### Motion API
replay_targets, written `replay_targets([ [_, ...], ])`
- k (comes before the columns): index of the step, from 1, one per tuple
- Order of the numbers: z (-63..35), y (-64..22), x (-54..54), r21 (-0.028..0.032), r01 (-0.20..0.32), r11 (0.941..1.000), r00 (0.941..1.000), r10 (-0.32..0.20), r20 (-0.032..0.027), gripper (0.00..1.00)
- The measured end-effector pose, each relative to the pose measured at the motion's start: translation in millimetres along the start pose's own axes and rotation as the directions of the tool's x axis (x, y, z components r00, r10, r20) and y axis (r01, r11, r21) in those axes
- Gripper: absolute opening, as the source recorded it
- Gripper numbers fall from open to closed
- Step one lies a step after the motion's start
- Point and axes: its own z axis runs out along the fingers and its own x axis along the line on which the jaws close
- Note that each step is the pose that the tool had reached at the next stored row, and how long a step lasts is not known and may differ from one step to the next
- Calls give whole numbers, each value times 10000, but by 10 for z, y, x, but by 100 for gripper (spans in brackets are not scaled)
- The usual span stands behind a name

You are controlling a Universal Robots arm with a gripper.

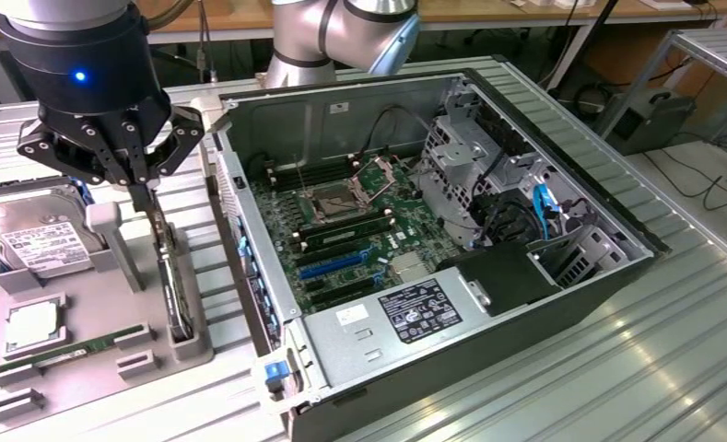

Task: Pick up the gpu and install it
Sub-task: 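Pick up the gpu and move the gpu toward the slot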

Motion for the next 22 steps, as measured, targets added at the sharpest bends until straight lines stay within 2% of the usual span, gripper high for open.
replay_targets([
  [6,0,0,0,0,0,10000,10000,0,0,11],
  [10,0,0,0,0,0,10000,10000,0,0,36],
  [11,0,0,0,0,0,10000,10000,0,0,36],
  [12,0,0,0,0,0,10000,10000,0,0,42],
  [17,9,-4,2,-3,-1,10000,10000,1,3,42],
  [22,120,-59,19,0,38,10000,10000,-38,-1,42],
])
